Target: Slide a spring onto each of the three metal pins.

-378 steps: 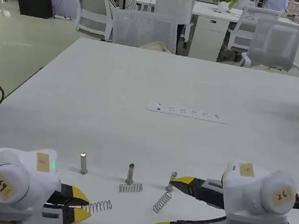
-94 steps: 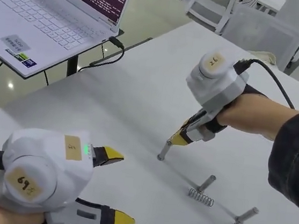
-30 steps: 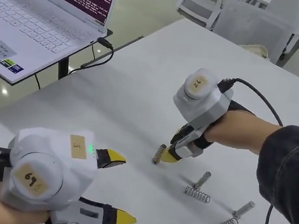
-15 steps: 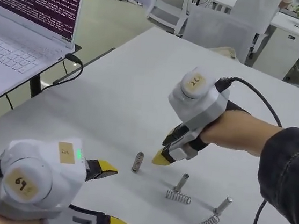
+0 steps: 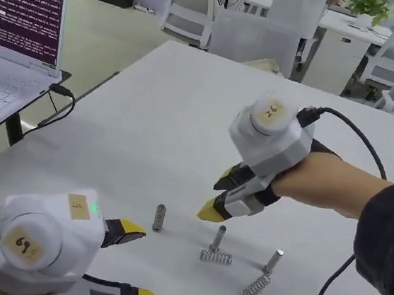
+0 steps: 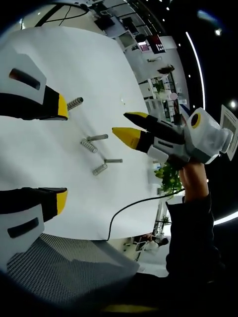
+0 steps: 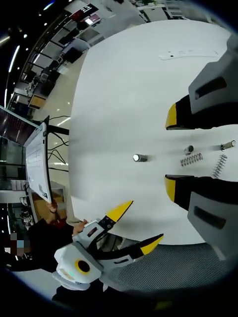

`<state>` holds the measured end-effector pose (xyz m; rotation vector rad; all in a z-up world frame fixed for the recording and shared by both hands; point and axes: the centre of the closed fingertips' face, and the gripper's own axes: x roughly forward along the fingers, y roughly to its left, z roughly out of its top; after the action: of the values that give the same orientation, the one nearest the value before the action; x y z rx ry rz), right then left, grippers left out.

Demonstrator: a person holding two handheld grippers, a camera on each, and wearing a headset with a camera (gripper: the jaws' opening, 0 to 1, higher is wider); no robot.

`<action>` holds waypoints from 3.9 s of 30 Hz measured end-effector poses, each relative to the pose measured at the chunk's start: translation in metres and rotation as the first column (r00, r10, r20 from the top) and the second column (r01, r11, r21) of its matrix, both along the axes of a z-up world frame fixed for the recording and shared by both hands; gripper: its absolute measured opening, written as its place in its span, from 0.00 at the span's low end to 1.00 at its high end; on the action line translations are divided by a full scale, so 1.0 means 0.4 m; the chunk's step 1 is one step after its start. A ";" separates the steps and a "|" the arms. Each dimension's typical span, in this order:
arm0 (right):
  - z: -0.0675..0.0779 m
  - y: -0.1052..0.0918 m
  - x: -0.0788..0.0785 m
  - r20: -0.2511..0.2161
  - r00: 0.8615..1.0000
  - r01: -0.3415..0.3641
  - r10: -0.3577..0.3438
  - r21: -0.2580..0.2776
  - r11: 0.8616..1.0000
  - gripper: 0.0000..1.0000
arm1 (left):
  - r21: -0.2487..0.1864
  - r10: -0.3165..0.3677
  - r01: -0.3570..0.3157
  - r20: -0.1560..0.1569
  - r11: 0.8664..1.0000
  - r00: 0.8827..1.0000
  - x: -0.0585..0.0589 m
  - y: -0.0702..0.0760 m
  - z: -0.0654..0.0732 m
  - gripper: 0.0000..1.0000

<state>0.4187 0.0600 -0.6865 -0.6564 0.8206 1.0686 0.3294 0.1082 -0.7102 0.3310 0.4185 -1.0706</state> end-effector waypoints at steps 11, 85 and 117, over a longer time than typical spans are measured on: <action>0.036 -0.064 -0.027 0.030 0.996 0.079 -0.081 0.062 0.995 0.35 | 0.012 -0.035 0.035 -0.007 0.999 0.999 0.015 -0.027 0.000 0.49; -0.051 -0.375 -0.346 -0.094 0.830 0.549 -0.549 0.305 0.778 0.34 | 0.124 -0.079 0.091 -0.099 0.988 0.992 0.138 -0.216 -0.179 0.34; -0.064 -0.366 -0.341 -0.104 0.832 0.547 -0.544 0.312 0.777 0.34 | 0.167 -0.057 0.071 -0.091 0.983 0.994 0.154 -0.223 -0.201 0.03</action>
<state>0.2823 -0.0864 -0.7119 -0.1026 0.7502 0.6446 0.3911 0.0189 -0.7905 0.4530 0.5814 -1.1174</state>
